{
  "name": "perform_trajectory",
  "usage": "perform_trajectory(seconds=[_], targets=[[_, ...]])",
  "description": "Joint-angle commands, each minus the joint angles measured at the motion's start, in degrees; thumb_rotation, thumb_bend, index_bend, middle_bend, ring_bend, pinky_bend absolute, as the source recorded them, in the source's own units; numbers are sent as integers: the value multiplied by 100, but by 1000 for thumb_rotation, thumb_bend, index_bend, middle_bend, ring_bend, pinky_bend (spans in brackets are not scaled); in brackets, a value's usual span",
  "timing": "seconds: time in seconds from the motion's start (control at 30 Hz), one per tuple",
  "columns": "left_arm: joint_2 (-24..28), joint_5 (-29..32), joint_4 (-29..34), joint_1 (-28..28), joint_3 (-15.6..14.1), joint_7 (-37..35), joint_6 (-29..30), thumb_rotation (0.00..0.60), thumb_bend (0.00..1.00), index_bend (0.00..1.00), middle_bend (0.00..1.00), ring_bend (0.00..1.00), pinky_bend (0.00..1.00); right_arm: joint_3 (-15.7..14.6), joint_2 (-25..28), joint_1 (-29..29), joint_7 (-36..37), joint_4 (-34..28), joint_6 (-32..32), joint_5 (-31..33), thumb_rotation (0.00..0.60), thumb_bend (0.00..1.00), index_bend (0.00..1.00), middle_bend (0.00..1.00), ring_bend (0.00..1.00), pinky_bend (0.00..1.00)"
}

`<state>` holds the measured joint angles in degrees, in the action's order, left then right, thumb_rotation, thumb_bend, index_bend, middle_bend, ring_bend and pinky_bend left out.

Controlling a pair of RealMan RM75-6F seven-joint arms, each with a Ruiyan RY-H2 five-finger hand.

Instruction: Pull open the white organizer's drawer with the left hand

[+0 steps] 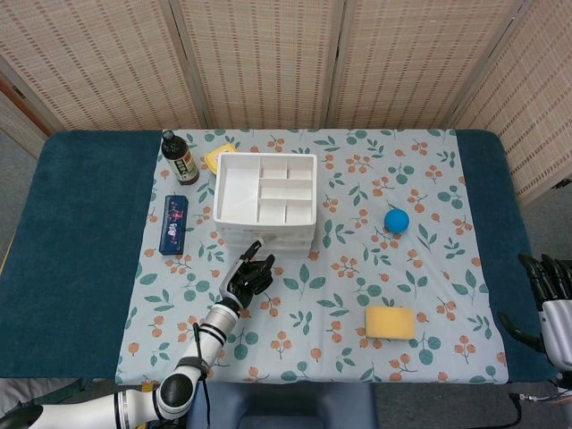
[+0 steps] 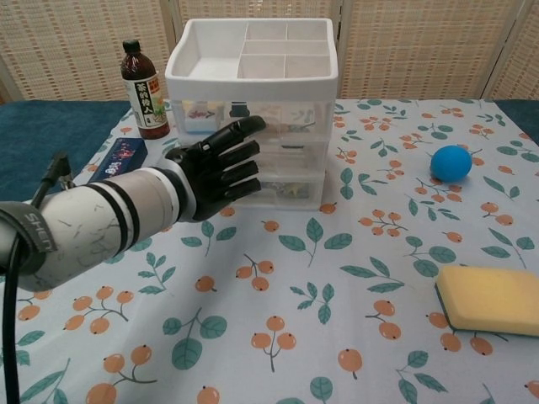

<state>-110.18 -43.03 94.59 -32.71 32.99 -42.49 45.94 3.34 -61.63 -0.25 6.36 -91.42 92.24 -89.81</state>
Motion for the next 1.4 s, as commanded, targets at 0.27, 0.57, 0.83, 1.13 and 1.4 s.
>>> perform_trajectory(seconds=[0.27,0.57,0.83,1.13,1.4], targets=[[60,-137,130,163,-121,-74,-23,600,403,395,946,993,1000,-6,2,1,-20,-12,-5,-22,600,260,0,104,0,5],[117,-302,243,331,-296,-74,32,600,403,308,946,993,1000,-8,3,7,-41,-32,-15,-35,600,261,0,104,0,5],[182,-308,628,563,-463,45,385,600,402,38,935,993,1000,-8,1,12,-38,-33,-18,-45,600,260,0,104,0,5],[370,-13,1223,725,-792,633,818,600,401,0,905,991,1000,-1,-3,33,-30,-19,-37,-54,600,261,0,104,0,5],[622,-609,1595,841,-1194,1375,1290,600,402,6,904,987,1000,-1,2,35,-2,12,-21,-74,600,264,0,104,0,5]])
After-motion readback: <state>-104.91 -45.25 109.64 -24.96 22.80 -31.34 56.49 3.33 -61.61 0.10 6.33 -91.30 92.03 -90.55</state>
